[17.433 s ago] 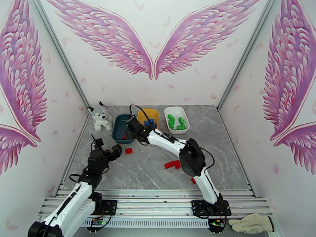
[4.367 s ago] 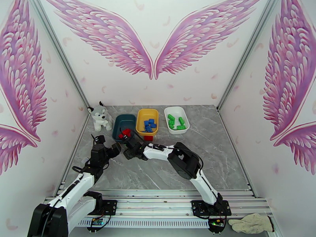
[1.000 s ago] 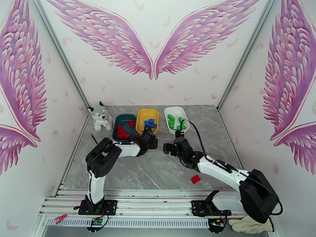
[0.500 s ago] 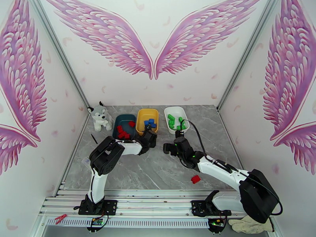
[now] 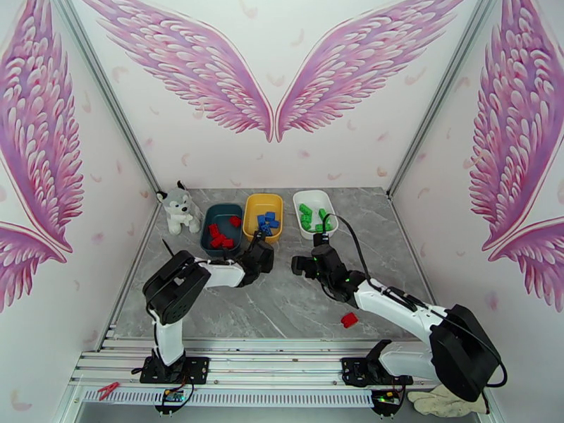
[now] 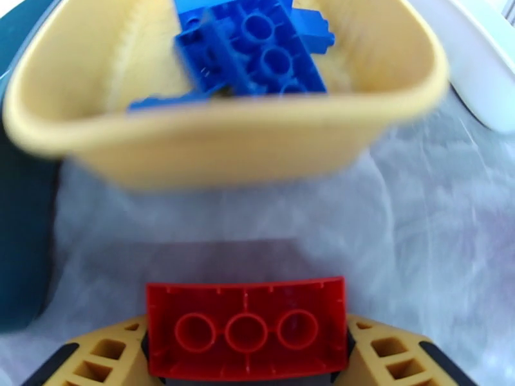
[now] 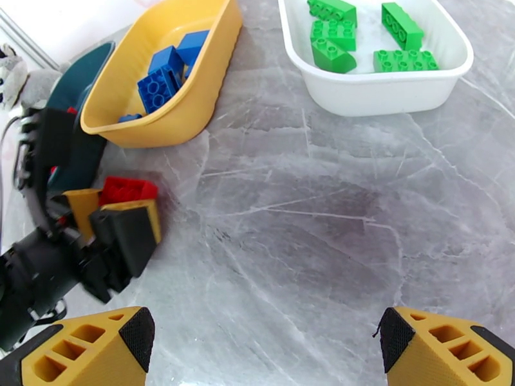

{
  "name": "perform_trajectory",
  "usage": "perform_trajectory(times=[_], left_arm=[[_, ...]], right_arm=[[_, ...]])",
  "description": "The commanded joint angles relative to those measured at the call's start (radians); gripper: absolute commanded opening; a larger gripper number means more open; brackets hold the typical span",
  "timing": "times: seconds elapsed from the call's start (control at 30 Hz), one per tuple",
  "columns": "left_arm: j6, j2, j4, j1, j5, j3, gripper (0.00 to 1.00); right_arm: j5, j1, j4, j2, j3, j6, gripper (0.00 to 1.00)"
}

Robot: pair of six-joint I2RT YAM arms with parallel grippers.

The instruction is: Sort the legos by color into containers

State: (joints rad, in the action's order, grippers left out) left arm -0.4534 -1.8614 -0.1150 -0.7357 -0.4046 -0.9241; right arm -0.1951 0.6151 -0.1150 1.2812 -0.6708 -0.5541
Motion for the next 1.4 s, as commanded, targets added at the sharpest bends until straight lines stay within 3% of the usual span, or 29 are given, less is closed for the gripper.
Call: perform_trajectory(times=[0.0,0.2,0.37,0.53,0.63,0.7,0.87,1.1,1.37], left_arm=[[-0.01,0.137,-0.021,-0.007,-0.004,0.055,0.51],[0.024,0.295,0.033,0.021,-0.037,0.097,0.51],[0.04,0.347,0.05,0.148,0.0,0.088,0.52],[0.044,0.29,0.048,0.293,0.073,0.031,0.52],[0.045,0.221,0.051,0.34,0.106,-0.024,0.53],[0.045,0.186,0.054,0.353,0.115,-0.052,0.58],[0.041,0.183,0.04,0.355,0.115,-0.055,0.83],[0.05,0.264,0.023,0.298,0.103,0.011,0.88],[0.152,0.277,-0.066,0.106,0.214,0.068,0.87]], right_arm=[[0.031,-0.009,0.009,-0.02,0.022,-0.015,0.97],[0.063,-0.007,0.018,-0.021,0.034,-0.017,0.97],[0.071,-0.005,0.011,-0.022,0.039,-0.017,0.96],[0.063,-0.005,0.004,-0.026,0.052,-0.019,0.96],[0.055,-0.006,-0.002,-0.026,0.054,-0.022,0.96],[0.05,-0.006,-0.008,-0.028,0.056,-0.025,0.96],[0.005,-0.006,-0.039,-0.044,0.072,-0.042,0.97],[-0.089,-0.007,-0.122,-0.098,0.109,-0.119,0.95],[-0.255,-0.01,-0.366,-0.215,0.069,-0.254,0.99]])
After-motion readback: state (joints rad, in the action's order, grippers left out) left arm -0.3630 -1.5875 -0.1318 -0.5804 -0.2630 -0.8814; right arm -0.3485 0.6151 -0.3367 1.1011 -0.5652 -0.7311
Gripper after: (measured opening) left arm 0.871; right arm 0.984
